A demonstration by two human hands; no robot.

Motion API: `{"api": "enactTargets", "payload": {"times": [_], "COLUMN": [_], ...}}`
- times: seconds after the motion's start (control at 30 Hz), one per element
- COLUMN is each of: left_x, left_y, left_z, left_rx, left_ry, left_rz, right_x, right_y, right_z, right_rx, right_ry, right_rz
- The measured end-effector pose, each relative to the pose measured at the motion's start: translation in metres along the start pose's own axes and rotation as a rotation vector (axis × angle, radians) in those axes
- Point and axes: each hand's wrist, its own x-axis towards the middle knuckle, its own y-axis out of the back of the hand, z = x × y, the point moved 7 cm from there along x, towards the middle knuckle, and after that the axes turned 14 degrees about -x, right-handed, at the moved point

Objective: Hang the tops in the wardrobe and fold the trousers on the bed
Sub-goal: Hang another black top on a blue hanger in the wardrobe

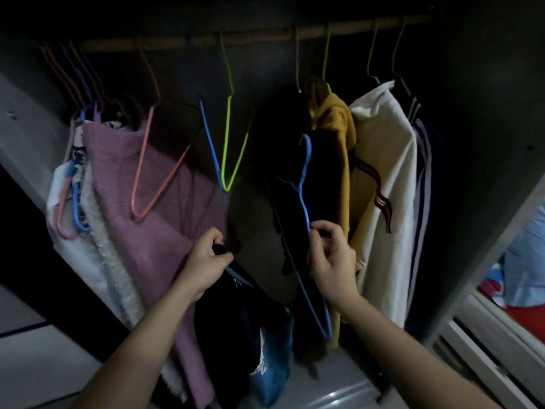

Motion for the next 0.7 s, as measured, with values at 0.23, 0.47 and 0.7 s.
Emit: {"api": "enactTargets", "payload": {"times": [0.23,0.47,0.7], "left_x": [-0.018,-0.047,-0.070], "left_y": [-0.026,-0.064,-0.083], "left_z": [-0.037,-0.046,-0.016], "left_rx": [0.123,0.173,0.072], "left_ry": [0.046,-0.177,-0.327], "left_rz": [-0.157,-0.095,0.009], "right_x": [-0.061,-0.123,-0.166], "right_y": [0.002,0.038,0.104], "right_z": [0.042,0.059,0.068], "right_rx": [-0.192,-0.476,-0.500], "right_ry": [-0.120,-0.299,-0.376], "right_rz": [-0.236,-0.282,-0.311]}}
